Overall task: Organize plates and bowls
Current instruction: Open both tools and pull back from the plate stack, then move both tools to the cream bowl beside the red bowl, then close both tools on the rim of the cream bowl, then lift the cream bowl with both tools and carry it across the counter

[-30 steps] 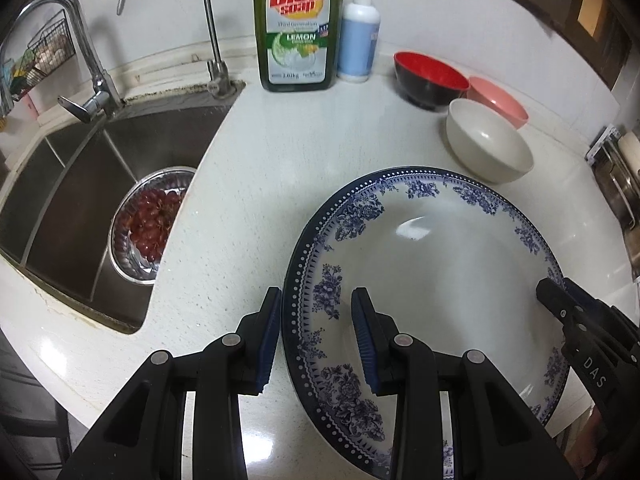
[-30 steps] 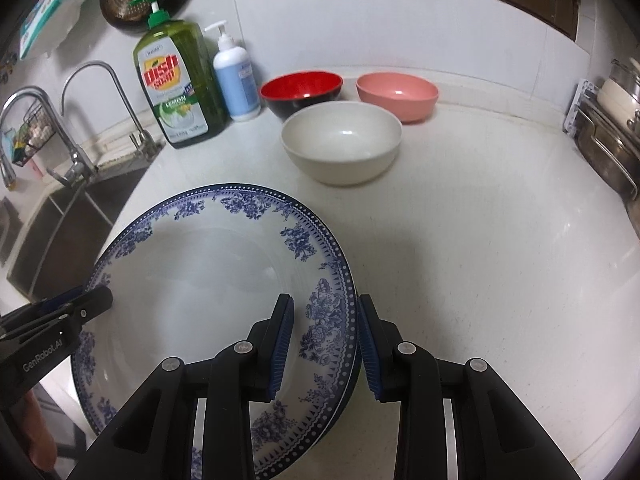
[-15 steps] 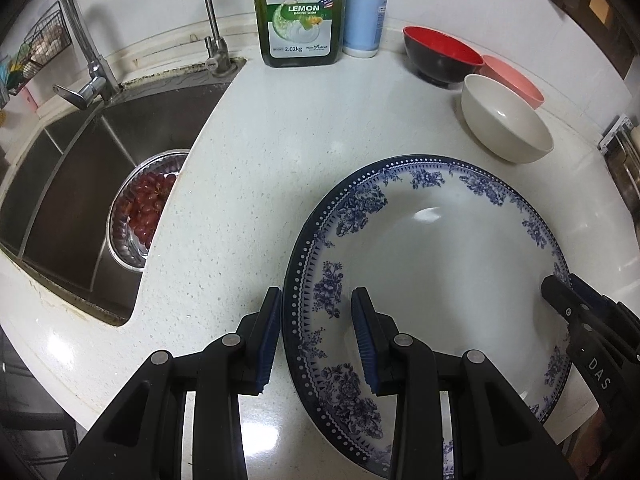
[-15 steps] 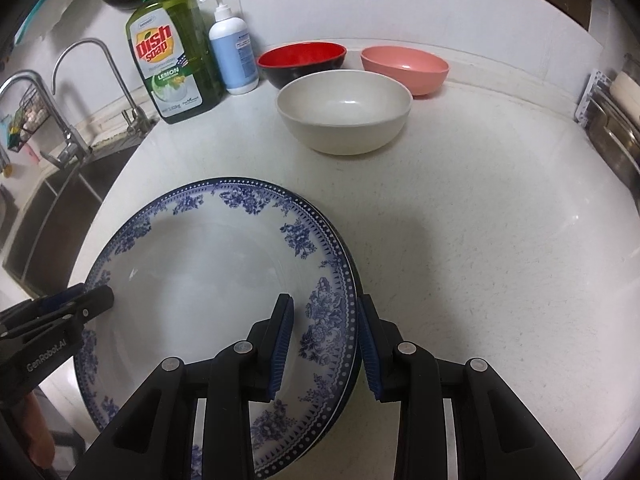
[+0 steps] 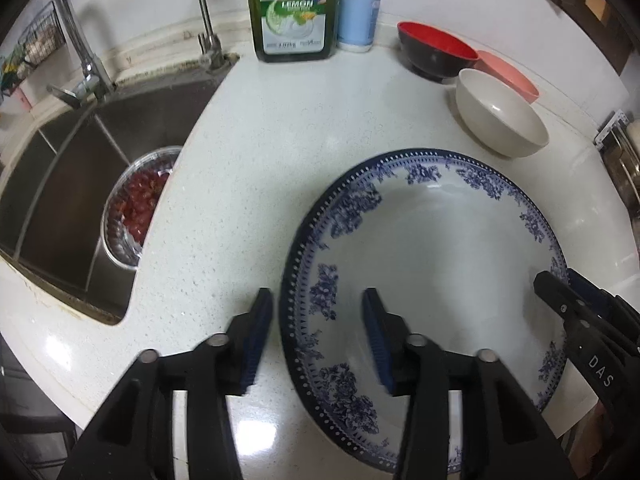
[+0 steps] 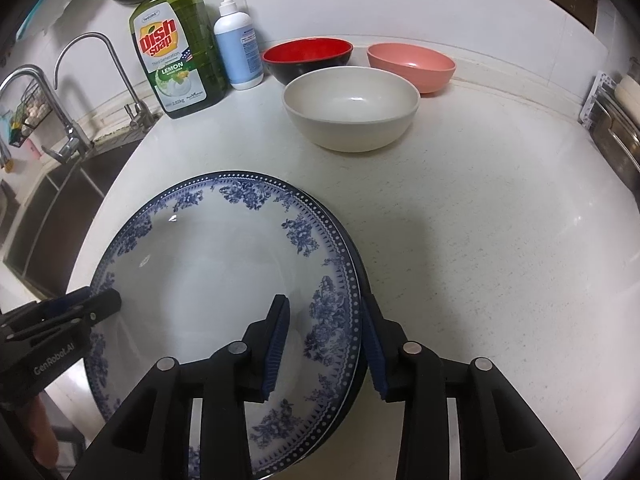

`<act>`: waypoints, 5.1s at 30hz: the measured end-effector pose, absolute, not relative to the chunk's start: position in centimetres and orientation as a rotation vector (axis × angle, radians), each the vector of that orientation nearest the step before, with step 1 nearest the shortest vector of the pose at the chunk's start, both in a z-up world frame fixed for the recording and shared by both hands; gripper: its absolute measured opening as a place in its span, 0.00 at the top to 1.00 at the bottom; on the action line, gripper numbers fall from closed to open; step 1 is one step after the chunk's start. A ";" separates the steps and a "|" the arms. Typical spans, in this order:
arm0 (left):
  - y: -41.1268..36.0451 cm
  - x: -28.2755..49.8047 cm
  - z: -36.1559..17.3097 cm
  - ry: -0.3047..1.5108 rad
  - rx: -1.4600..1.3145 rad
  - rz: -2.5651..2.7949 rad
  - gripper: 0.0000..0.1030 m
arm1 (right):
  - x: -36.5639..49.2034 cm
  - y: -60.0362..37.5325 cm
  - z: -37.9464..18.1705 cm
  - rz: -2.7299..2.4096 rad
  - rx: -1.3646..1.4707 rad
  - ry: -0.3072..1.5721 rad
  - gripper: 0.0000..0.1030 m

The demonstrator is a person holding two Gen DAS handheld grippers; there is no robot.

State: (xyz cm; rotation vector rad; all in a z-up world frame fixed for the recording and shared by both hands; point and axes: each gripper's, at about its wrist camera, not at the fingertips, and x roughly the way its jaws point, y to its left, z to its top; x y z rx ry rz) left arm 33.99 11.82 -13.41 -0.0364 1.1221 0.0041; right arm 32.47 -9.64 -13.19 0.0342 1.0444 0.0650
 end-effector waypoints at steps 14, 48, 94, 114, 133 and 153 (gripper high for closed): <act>11.5 33.8 -9.7 1.019 -0.006 -0.010 0.31 | 31.7 -9.9 -10.1 0.013 0.004 0.961 0.32; 2.8 47.8 -3.5 0.930 0.104 -0.203 0.37 | 43.8 -16.3 -4.4 -0.052 0.098 0.918 0.33; -2.5 54.0 -10.5 1.259 -0.047 -0.321 0.93 | 51.6 -20.4 -11.4 0.004 0.340 1.225 0.92; -11.6 44.0 -8.6 1.237 0.012 -0.472 0.93 | 40.3 -30.3 -8.3 -0.108 0.388 1.135 0.92; -16.4 40.1 -12.1 1.339 0.056 -0.507 0.91 | 34.6 -35.9 -11.5 -0.184 0.423 1.212 0.92; -17.5 39.8 -12.5 1.337 0.062 -0.477 0.82 | 34.7 -37.1 -12.9 -0.165 0.437 1.252 0.91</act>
